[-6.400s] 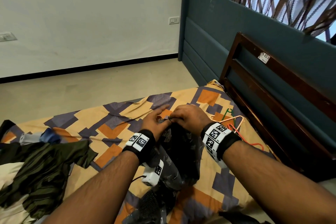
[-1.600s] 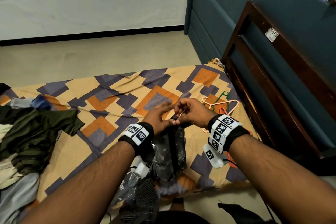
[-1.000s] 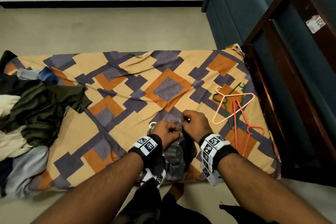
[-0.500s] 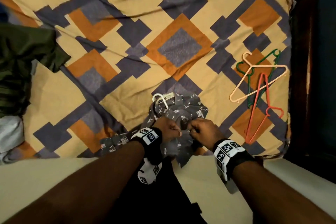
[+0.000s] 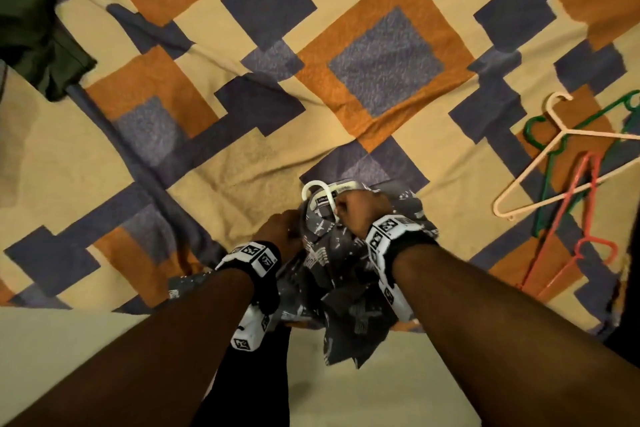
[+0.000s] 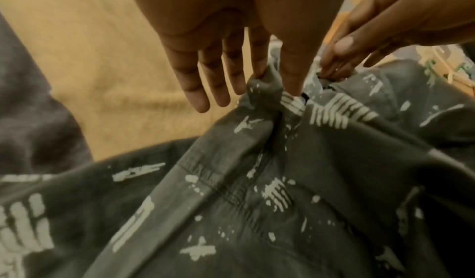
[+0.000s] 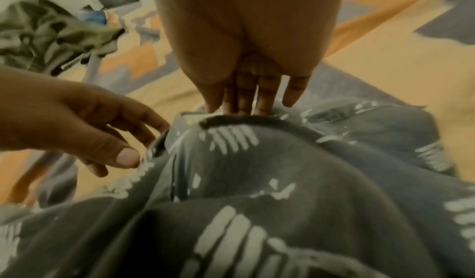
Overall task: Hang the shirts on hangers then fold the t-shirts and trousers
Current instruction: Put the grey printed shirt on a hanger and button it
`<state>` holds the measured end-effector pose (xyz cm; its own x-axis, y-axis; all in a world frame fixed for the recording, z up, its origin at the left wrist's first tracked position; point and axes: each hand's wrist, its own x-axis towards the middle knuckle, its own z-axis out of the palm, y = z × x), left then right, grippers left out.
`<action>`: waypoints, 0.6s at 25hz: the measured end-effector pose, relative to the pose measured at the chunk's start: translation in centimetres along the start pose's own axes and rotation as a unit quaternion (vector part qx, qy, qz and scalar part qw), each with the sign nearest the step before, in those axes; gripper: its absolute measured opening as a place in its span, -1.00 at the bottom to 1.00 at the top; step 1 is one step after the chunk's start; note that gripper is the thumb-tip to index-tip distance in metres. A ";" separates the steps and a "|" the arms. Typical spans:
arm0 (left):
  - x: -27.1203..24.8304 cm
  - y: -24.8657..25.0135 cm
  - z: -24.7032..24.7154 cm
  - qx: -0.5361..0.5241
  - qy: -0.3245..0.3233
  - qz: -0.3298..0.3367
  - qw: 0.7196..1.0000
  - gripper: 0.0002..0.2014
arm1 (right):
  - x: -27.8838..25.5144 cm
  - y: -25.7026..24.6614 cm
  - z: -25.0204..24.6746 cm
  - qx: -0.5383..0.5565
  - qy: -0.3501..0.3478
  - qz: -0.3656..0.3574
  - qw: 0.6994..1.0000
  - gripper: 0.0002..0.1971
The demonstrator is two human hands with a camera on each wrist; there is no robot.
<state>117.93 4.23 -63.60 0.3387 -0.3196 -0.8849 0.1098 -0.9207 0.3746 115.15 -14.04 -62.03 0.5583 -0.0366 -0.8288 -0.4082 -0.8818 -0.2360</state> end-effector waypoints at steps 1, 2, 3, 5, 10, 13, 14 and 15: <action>0.3 -0.5 1.0 -0.013 -0.013 0.005 1.000 -0.35 | 1.1 -0.4 1.2 -0.014 -0.015 0.011 1.000 -0.74; 0.4 -1.0 1.9 -0.021 -0.023 0.004 0.999 -0.29 | 1.7 -0.5 2.3 -0.020 -0.019 0.024 0.999 -0.75; 0.3 -1.2 2.7 -0.026 -0.030 0.002 0.999 -0.26 | 1.9 -0.3 3.4 -0.007 -0.017 0.038 0.999 -0.78; -0.1 -1.1 3.8 -0.024 -0.026 0.007 0.999 -0.28 | 1.3 0.7 4.0 0.067 -0.019 0.057 0.996 -0.91; -5.5 1.5 4.5 0.086 0.045 0.112 0.989 -0.48 | -6.8 4.6 3.4 0.213 0.068 -0.038 0.974 -0.73; -11.2 4.6 4.9 0.030 0.080 0.207 0.974 -0.29 | -14.7 5.7 2.8 0.225 0.133 -0.093 0.961 -0.62; -13.6 6.2 5.3 0.005 0.080 0.258 0.963 -0.35 | -17.9 5.8 2.4 0.211 0.156 -0.105 0.959 -0.66; -16.2 8.0 5.8 -0.014 0.076 0.299 0.951 -0.46 | -21.2 5.7 1.8 0.196 0.183 -0.120 0.956 -0.72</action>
<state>107.92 0.80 -47.86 0.4791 -0.7464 -0.4619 -0.1205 -0.5772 0.8077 99.68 -17.48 -46.74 0.8559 -0.0808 -0.5108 -0.4359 -0.6441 -0.6286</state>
